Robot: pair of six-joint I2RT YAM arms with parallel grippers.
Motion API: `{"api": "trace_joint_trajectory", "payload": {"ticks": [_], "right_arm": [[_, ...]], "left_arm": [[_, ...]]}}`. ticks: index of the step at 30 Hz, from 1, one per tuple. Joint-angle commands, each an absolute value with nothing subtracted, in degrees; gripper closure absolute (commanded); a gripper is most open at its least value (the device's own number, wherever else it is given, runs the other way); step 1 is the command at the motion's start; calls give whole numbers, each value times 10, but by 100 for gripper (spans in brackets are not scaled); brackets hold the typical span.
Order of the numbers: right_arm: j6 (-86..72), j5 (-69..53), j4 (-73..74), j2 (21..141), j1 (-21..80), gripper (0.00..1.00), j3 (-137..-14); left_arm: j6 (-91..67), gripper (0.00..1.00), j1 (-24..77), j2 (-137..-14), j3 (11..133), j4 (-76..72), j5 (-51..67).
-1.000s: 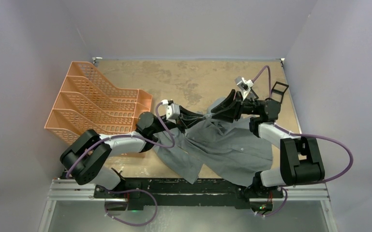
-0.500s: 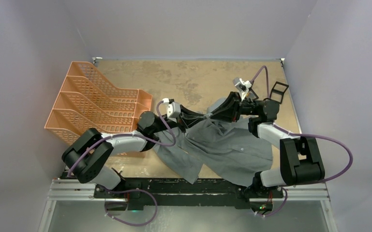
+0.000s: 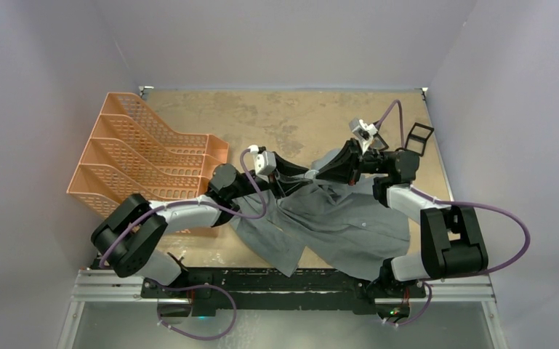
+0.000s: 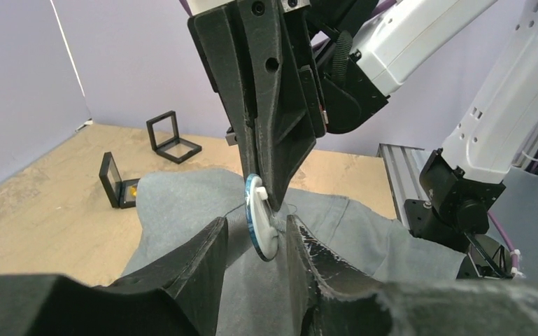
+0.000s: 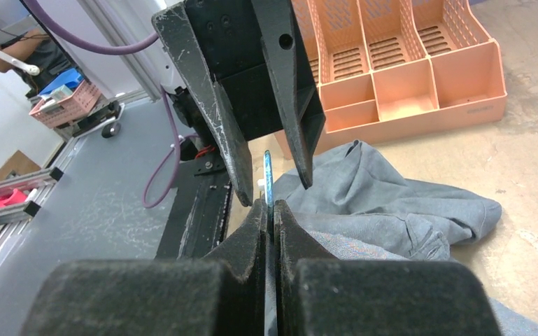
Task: Remove the brooch from the garment
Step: Remove the brooch from the clothes.
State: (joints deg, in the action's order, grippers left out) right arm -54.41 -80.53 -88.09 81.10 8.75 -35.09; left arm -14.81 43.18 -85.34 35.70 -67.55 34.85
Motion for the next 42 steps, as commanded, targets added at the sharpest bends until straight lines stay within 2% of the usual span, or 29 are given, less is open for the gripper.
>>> {"api": "trace_joint_trajectory", "payload": {"ticks": [1,5,11,21,26,28,35,42], "right_arm": [[-528,-800,-1160,795,92,100,-343],[-521,-800,-1160,788,91,100,-337],[-515,-798,-1160,778,92,100,-333],[-508,-791,-1160,771,91,100,-328],[-506,-790,-1160,768,92,100,-328],[-505,-790,-1159,768,91,100,-327],[-500,-787,-1157,764,91,100,-325],[-478,-783,-1128,756,92,100,-323]], "left_arm": [[-122,63,432,-836,389,-642,343],[-140,60,433,-847,398,-652,347],[-181,62,437,-858,399,-676,346],[-151,62,464,-821,384,-604,289],[-177,79,467,-821,380,-623,275],[-188,80,467,-820,375,-636,270],[-199,66,469,-802,355,-635,244],[-205,67,474,-798,348,-631,225]]}}
